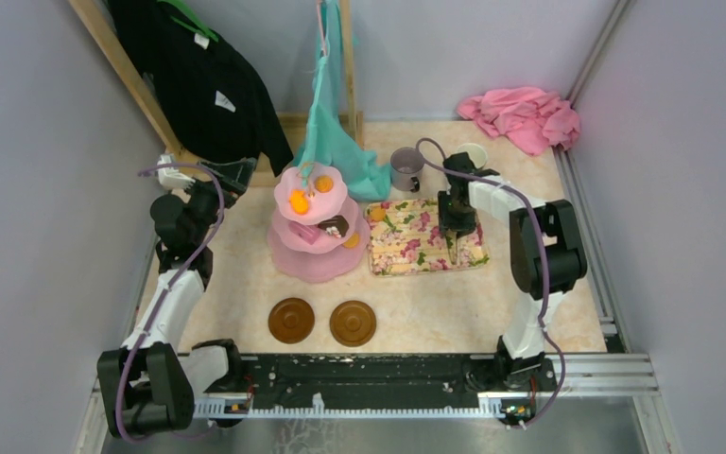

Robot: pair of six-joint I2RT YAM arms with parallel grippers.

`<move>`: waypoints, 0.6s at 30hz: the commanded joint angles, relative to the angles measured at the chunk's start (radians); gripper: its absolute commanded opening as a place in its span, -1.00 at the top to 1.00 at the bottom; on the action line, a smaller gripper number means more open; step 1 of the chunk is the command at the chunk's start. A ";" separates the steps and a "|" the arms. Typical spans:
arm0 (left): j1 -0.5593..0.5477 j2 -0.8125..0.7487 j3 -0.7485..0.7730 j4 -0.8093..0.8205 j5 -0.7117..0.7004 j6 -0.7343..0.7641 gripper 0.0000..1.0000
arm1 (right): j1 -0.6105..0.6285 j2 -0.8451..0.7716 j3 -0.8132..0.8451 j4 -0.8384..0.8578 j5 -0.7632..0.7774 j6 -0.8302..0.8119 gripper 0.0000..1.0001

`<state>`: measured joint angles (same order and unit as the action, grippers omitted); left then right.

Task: Serve the afternoon tea
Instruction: Adjust the tray at the center of the board.

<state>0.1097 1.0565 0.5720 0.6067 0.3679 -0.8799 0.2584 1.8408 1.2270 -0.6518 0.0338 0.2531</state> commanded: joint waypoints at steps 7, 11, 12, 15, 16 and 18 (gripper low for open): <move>0.010 -0.006 -0.008 0.033 0.014 -0.005 -0.99 | 0.001 -0.014 -0.075 0.041 -0.017 0.000 0.55; 0.009 -0.008 -0.008 0.033 0.013 -0.005 -0.99 | 0.024 -0.051 -0.084 0.039 -0.002 0.003 0.60; 0.008 -0.008 -0.008 0.033 0.013 -0.005 -0.99 | 0.031 -0.062 -0.086 0.039 0.003 0.005 0.63; 0.009 -0.010 -0.009 0.032 0.010 -0.004 -0.99 | 0.046 -0.091 -0.097 0.042 0.008 0.008 0.65; 0.009 -0.010 -0.009 0.033 0.009 -0.005 -0.99 | 0.053 -0.107 -0.100 0.041 0.009 0.010 0.67; 0.010 -0.009 -0.009 0.033 0.009 -0.006 -0.98 | 0.071 -0.132 -0.107 0.041 0.013 0.013 0.68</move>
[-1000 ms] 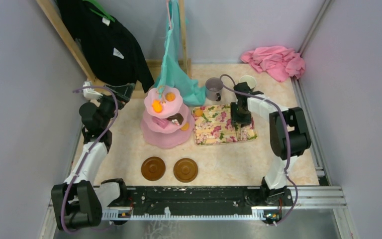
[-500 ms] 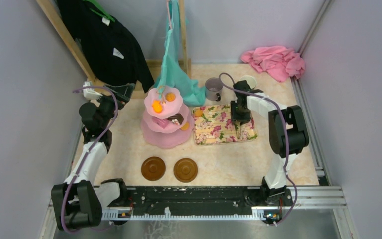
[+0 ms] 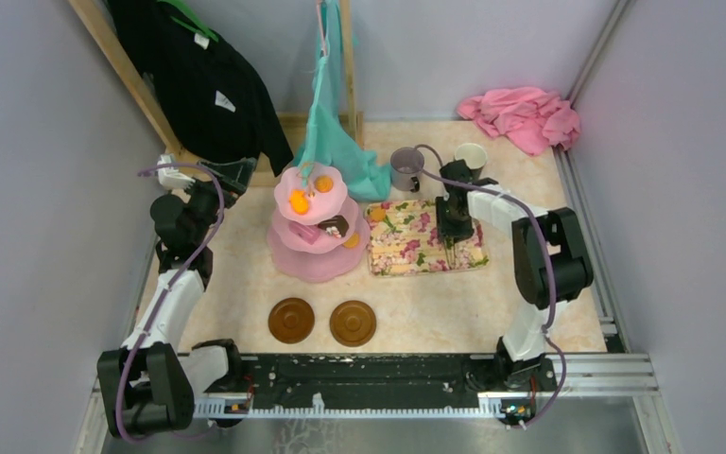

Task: Serve the afternoon tea
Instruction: Adjust the tray at the center of the board, then place the desert on the desert table.

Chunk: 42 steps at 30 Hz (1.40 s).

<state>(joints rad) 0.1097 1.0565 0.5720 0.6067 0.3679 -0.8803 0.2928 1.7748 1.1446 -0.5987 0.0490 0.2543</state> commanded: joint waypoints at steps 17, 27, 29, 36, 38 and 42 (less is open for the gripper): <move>0.010 0.002 -0.009 0.028 0.001 0.001 -0.98 | 0.207 -0.222 -0.062 -0.030 0.039 0.045 0.74; 0.009 0.005 -0.012 0.022 -0.005 0.000 -0.99 | 0.443 -0.287 -0.108 -0.001 0.084 0.134 0.74; 0.009 0.007 -0.013 0.025 -0.004 -0.004 -0.99 | 0.488 -0.293 -0.118 0.014 0.091 0.156 0.75; 0.009 0.007 -0.021 0.020 -0.011 -0.005 -0.99 | 0.636 -0.289 -0.130 0.057 0.125 0.220 0.74; 0.009 0.008 -0.023 0.018 -0.014 -0.006 -0.99 | 0.673 -0.282 -0.120 0.065 0.129 0.230 0.74; 0.009 0.020 -0.029 0.024 -0.014 -0.019 -0.99 | 0.731 -0.248 -0.084 0.060 0.148 0.241 0.75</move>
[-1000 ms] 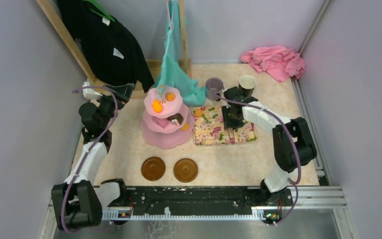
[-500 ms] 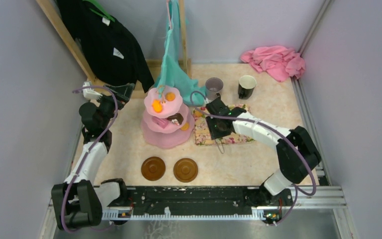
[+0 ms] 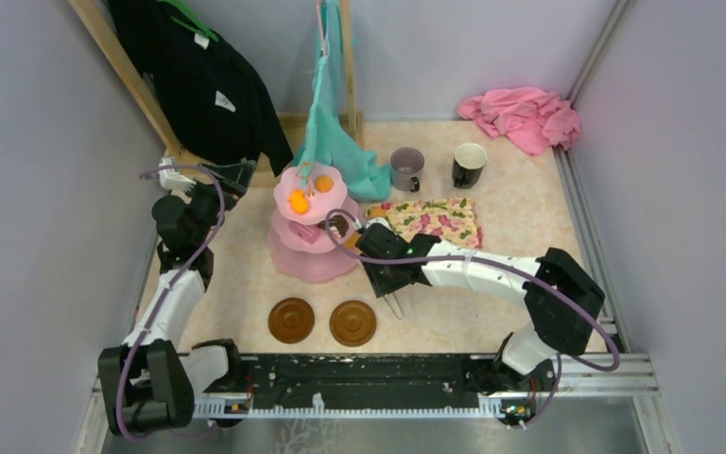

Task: Serve the afternoon tea
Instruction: Place the desert on the desert table.

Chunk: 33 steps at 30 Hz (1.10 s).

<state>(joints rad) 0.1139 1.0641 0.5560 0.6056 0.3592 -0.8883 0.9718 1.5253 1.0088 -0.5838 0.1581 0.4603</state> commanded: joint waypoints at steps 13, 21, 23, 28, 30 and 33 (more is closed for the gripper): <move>0.005 0.007 -0.013 0.022 -0.008 -0.015 -0.99 | 0.166 0.182 0.226 0.033 0.082 0.023 0.76; 0.005 0.004 -0.013 0.020 -0.006 -0.016 -0.99 | 0.182 0.280 0.327 0.047 0.095 0.014 0.76; 0.005 0.004 -0.013 0.020 -0.005 -0.016 -0.99 | 0.182 0.295 0.339 0.058 0.099 0.018 0.76; 0.004 0.006 -0.013 0.021 -0.003 -0.021 -0.99 | 0.183 0.333 0.362 0.074 0.100 0.031 0.75; 0.005 0.006 -0.013 0.023 -0.002 -0.023 -0.98 | 0.182 0.343 0.364 0.084 0.106 0.039 0.75; 0.005 0.005 -0.013 0.024 0.000 -0.024 -0.99 | 0.183 0.352 0.360 0.103 0.118 0.048 0.74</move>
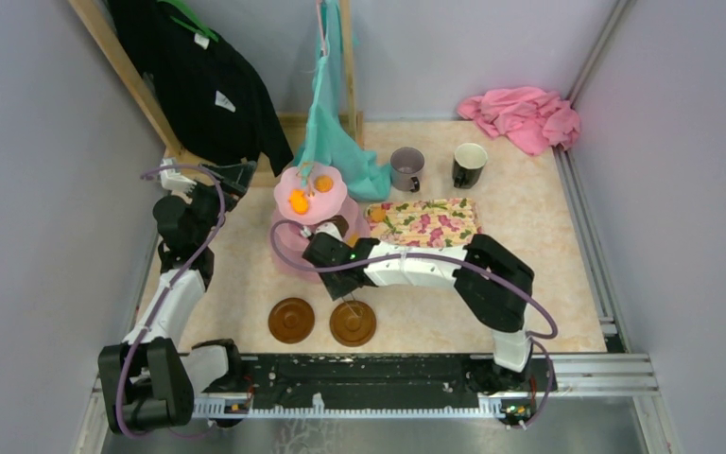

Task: Serve the afternoon tea
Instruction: Place the desert on the desert table.

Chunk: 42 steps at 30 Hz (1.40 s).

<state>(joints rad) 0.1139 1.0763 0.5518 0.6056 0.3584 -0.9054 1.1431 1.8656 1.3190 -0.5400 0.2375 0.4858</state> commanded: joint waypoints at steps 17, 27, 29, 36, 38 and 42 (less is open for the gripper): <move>0.005 -0.006 -0.013 0.026 0.004 -0.009 -0.98 | 0.011 0.035 0.033 0.128 0.108 0.056 0.52; 0.006 0.000 -0.013 0.026 0.002 -0.008 -0.99 | 0.007 0.054 0.031 0.141 0.086 0.052 0.28; 0.006 0.001 -0.012 0.026 0.003 -0.009 -0.98 | 0.008 0.054 0.031 0.141 0.084 0.050 0.23; 0.005 0.001 -0.013 0.026 0.002 -0.005 -0.99 | 0.009 0.057 0.029 0.141 0.075 0.050 0.15; 0.004 0.001 -0.013 0.026 0.004 -0.007 -0.99 | 0.008 0.061 0.028 0.140 0.070 0.050 0.15; 0.004 0.002 -0.013 0.026 0.004 -0.007 -0.99 | 0.009 0.061 0.023 0.145 0.065 0.053 0.11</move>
<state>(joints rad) 0.1139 1.0763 0.5465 0.6056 0.3588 -0.9092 1.1435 1.9144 1.3182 -0.4461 0.3054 0.5278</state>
